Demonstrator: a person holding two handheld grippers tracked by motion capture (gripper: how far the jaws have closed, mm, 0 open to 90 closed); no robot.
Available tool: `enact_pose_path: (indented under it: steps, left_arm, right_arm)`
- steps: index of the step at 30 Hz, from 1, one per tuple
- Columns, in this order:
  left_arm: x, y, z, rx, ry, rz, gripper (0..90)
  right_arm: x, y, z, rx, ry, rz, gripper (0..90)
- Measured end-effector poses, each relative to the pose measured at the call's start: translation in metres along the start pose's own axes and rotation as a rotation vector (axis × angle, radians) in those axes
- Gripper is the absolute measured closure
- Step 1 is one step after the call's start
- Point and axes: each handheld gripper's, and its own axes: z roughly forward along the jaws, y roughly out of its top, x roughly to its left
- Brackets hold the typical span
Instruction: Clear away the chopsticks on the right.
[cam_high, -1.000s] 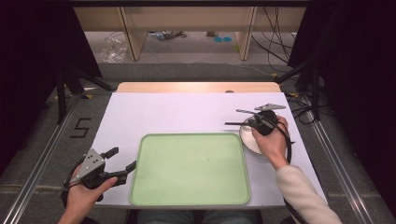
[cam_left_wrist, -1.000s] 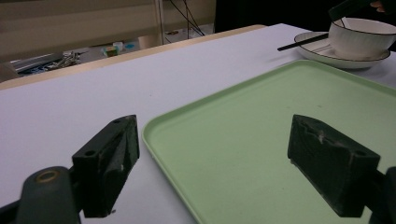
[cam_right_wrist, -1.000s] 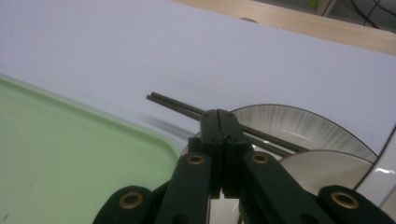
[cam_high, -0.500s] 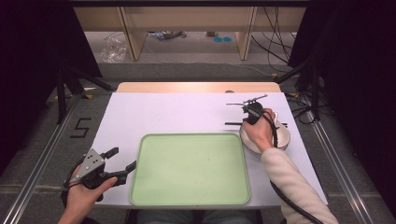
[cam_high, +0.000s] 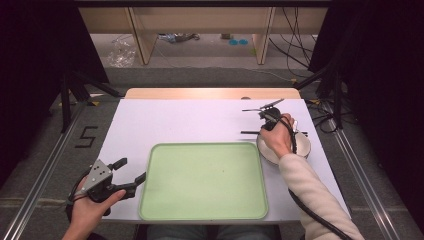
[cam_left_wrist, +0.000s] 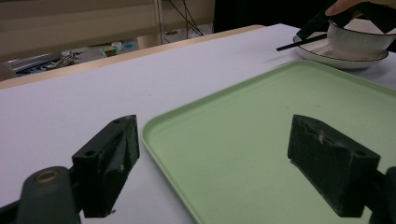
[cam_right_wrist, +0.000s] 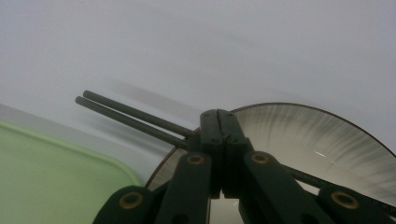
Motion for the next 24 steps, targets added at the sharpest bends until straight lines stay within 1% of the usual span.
enact_pose_path:
  steps: [1,2,3,4,5,6,7,9,10,11,12,13,15,16,17,18,19,20,21,22,23,24]
  left_arm:
    - [0.000,0.000,0.001,-0.007,-0.007,0.000,16.7]
    - [0.000,0.000,0.001,-0.007,-0.007,-0.001,16.7]
    - [0.000,0.000,0.000,-0.005,-0.005,-0.003,16.7]
    - [0.000,0.000,0.001,-0.007,-0.006,-0.003,16.7]
    - [0.000,0.000,0.001,-0.006,-0.006,-0.002,16.7]
    - [0.000,0.000,0.000,-0.001,-0.003,0.000,16.7]
    - [0.000,0.000,0.000,-0.001,-0.003,0.000,16.7]
    - [0.000,0.000,0.001,-0.008,-0.010,0.003,16.7]
    - [0.000,0.000,0.001,-0.007,-0.007,-0.001,16.7]
    - [0.000,0.000,0.001,-0.007,-0.007,-0.001,16.7]
    - [0.000,0.000,0.000,0.002,-0.001,0.001,16.7]
    - [0.000,0.000,0.000,0.000,-0.004,0.003,16.7]
    - [0.000,0.000,0.000,0.000,-0.003,0.002,16.7]
    - [0.001,0.000,0.001,-0.007,-0.009,0.001,16.7]
    - [0.000,0.000,0.001,-0.007,-0.009,0.000,16.7]
    - [0.000,0.000,0.001,-0.007,-0.010,-0.001,16.7]
    - [0.000,0.000,0.000,0.001,-0.003,0.002,16.7]
    - [0.000,0.000,0.000,-0.001,-0.005,0.003,16.7]
    - [0.000,0.000,0.000,-0.001,-0.005,0.002,16.7]
    - [0.000,0.000,0.000,-0.001,-0.005,0.002,16.7]
    - [0.000,0.000,0.000,-0.001,-0.005,0.003,16.7]
    - [-0.001,0.000,0.000,-0.002,-0.004,-0.007,16.7]
  right_arm:
    - [0.001,0.001,0.001,0.004,-0.007,0.002,90.0]
    - [0.000,0.001,0.002,0.005,-0.010,-0.016,90.0]
    - [0.001,0.001,0.003,0.006,-0.012,0.003,90.0]
    - [0.000,0.002,0.003,0.008,-0.019,-0.019,90.0]
    - [0.002,0.002,0.003,0.016,-0.019,-0.015,90.0]
    - [0.001,0.003,0.004,0.016,-0.021,-0.036,90.0]
    - [0.001,0.003,0.004,0.016,-0.021,-0.036,90.0]
    - [0.002,0.004,0.004,0.034,-0.023,-0.010,90.0]
    - [0.001,0.006,0.006,0.040,-0.026,-0.020,90.0]
    - [0.001,0.006,0.006,0.040,-0.026,-0.020,90.0]
    - [0.000,0.007,0.006,0.043,-0.026,-0.033,90.0]
    - [0.002,0.007,0.007,0.047,-0.027,-0.004,90.0]
    - [0.000,0.009,0.007,0.061,-0.030,-0.017,90.0]
    - [0.002,0.009,0.008,0.066,-0.033,0.003,90.0]
    - [0.002,0.009,0.007,0.067,-0.033,0.000,90.0]
    - [0.000,0.009,0.006,0.047,-0.021,-0.025,90.0]
    - [0.002,0.010,0.003,0.050,-0.028,-0.016,90.0]
    - [0.001,0.012,0.000,0.037,-0.028,-0.047,89.7]
    - [0.004,0.014,-0.004,0.022,-0.031,-0.087,85.0]
    - [0.004,0.016,-0.005,0.006,-0.027,-0.160,79.8]
    - [0.005,0.019,-0.007,-0.005,-0.023,-0.259,73.2]
    - [0.007,0.023,-0.007,-0.004,-0.019,-0.380,70.5]
